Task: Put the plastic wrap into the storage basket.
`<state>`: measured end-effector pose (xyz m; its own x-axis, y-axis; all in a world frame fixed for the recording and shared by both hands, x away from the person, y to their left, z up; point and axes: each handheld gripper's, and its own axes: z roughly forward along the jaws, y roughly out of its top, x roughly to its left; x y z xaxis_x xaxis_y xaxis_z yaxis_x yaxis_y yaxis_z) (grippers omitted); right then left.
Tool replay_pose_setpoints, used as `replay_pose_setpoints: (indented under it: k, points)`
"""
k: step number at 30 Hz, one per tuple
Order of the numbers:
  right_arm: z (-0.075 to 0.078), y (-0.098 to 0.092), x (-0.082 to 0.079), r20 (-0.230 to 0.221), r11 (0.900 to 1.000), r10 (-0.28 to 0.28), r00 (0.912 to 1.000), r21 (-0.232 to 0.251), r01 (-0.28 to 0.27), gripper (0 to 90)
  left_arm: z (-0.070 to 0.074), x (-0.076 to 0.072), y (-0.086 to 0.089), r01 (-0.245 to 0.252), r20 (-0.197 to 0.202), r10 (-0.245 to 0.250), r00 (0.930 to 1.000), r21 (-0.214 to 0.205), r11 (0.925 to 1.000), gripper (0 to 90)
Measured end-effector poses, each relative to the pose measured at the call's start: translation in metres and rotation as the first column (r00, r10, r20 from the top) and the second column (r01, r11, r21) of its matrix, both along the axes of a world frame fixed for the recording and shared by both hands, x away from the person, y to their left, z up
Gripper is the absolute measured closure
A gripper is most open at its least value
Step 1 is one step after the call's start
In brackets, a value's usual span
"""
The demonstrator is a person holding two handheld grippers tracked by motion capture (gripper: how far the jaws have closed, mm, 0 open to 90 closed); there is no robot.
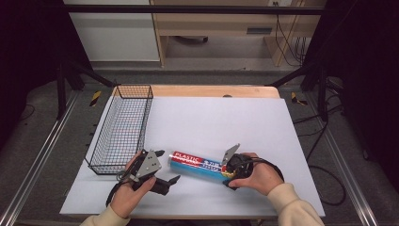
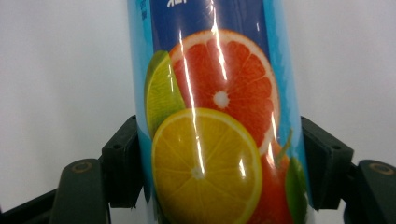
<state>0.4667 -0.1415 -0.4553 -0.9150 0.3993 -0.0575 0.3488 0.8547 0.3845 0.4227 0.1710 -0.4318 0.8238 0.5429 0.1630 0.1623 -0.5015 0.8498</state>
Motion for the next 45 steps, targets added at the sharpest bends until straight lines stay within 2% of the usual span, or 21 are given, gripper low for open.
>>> replay_pose_setpoints:
  k: [6, 8, 12, 14, 15, 17, 18, 20, 21, 22, 23, 24, 26, 29, 30, 34, 35, 40, 41, 43, 45]
  points:
    - [0.001, 0.002, -0.005, 0.036, 0.9998, 0.014, 0.9993, -0.015, -0.013, 30.5, 0.001, 0.000, -0.003, 0.018, 0.003, -0.018, 0.9998, 0.013, 0.9997, 3.2]
    - [0.001, 0.002, -0.009, 0.091, 0.9991, 0.039, 0.9951, -0.021, -0.037, 30.7, 0.007, 0.002, -0.005, 0.037, 0.013, -0.037, 0.9992, 0.020, 0.9991, 3.6]
    - [0.005, 0.002, -0.010, 0.135, 0.9979, 0.054, 0.9894, -0.043, -0.048, 30.9, 0.018, 0.009, -0.008, 0.065, 0.038, -0.068, 0.9970, 0.064, 0.9958, 3.7]
    - [0.013, 0.000, -0.007, 0.156, 0.9953, 0.079, 0.9846, -0.067, -0.070, 30.9, 0.030, 0.018, -0.016, 0.101, 0.068, -0.111, 0.9914, 0.137, 0.9854, 3.7]
    - [0.013, 0.000, -0.007, 0.156, 0.9953, 0.079, 0.9846, -0.067, -0.070, 30.9, 0.030, 0.018, -0.016, 0.101, 0.068, -0.111, 0.9914, 0.137, 0.9854, 3.7]
    - [0.025, 0.000, -0.003, 0.181, 0.9912, 0.111, 0.9772, -0.092, -0.096, 31.0, 0.040, 0.028, -0.025, 0.137, 0.081, -0.155, 0.9846, 0.198, 0.9706, 3.7]
    - [0.028, 0.001, -0.002, 0.191, 0.9903, 0.118, 0.9744, -0.095, -0.101, 30.9, 0.040, 0.028, -0.025, 0.137, 0.081, -0.155, 0.9846, 0.198, 0.9706, 3.7]
    - [0.039, 0.000, 0.001, 0.210, 0.9871, 0.142, 0.9672, -0.103, -0.123, 30.9, 0.049, 0.039, -0.036, 0.170, 0.088, -0.198, 0.9763, 0.257, 0.9513, 3.7]
    - [0.039, 0.000, 0.001, 0.210, 0.9871, 0.142, 0.9672, -0.103, -0.123, 30.9, 0.049, 0.039, -0.036, 0.170, 0.088, -0.198, 0.9763, 0.257, 0.9513, 3.6]
    - [0.049, 0.000, 0.006, 0.223, 0.9842, 0.158, 0.9620, -0.114, -0.135, 30.9, 0.052, 0.047, -0.043, 0.198, 0.069, -0.226, 0.9717, 0.288, 0.9371, 3.6]
    - [0.049, 0.000, 0.006, 0.223, 0.9842, 0.158, 0.9620, -0.114, -0.135, 30.9, 0.052, 0.047, -0.043, 0.198, 0.069, -0.226, 0.9717, 0.288, 0.9371, 3.6]
    - [0.059, 0.001, 0.010, 0.244, 0.9812, 0.166, 0.9555, -0.137, -0.136, 30.9, 0.054, 0.055, -0.050, 0.221, 0.049, -0.249, 0.9672, 0.316, 0.9225, 3.7]
    - [0.070, 0.001, 0.016, 0.268, 0.9783, 0.175, 0.9472, -0.155, -0.137, 31.0, 0.058, 0.064, -0.057, 0.235, 0.033, -0.264, 0.9640, 0.357, 0.9041, 3.8]
    - [0.081, 0.001, 0.020, 0.286, 0.9779, 0.177, 0.9417, -0.159, -0.135, 31.0, 0.062, 0.071, -0.062, 0.247, 0.019, -0.272, 0.9620, 0.364, 0.8981, 4.3]
    - [0.085, 0.002, 0.021, 0.294, 0.9773, 0.180, 0.9387, -0.162, -0.136, 31.0, 0.064, 0.074, -0.064, 0.251, 0.025, -0.281, 0.9595, 0.381, 0.8901, 4.3]
    - [0.105, 0.006, 0.021, 0.327, 0.9717, 0.206, 0.9224, -0.180, -0.153, 30.9, 0.074, 0.083, -0.075, 0.261, 0.027, -0.310, 0.9503, 0.473, 0.8412, 4.7]
    - [0.105, 0.006, 0.021, 0.327, 0.9717, 0.206, 0.9224, -0.180, -0.153, 30.9, 0.074, 0.083, -0.075, 0.261, 0.027, -0.310, 0.9503, 0.473, 0.8412, 5.3]
    - [0.115, 0.012, 0.017, 0.347, 0.9669, 0.228, 0.9096, -0.191, -0.169, 31.0, 0.083, 0.083, -0.081, 0.255, 0.038, -0.318, 0.9472, 0.513, 0.8197, 7.4]
    - [0.117, 0.015, 0.015, 0.350, 0.9662, 0.231, 0.9076, -0.192, -0.172, 31.0, 0.085, 0.082, -0.081, 0.261, 0.031, -0.328, 0.9443, 0.534, 0.8043, 8.2]
    - [0.118, 0.016, 0.013, 0.352, 0.9644, 0.238, 0.9052, -0.196, -0.177, 30.9, 0.085, 0.082, -0.082, 0.262, 0.029, -0.330, 0.9437, 0.543, 0.7980, 8.3]
    - [0.120, 0.018, 0.012, 0.355, 0.9632, 0.246, 0.9019, -0.194, -0.186, 31.0, 0.085, 0.079, -0.083, 0.272, 0.023, -0.346, 0.9380, 0.569, 0.7763, 9.3]
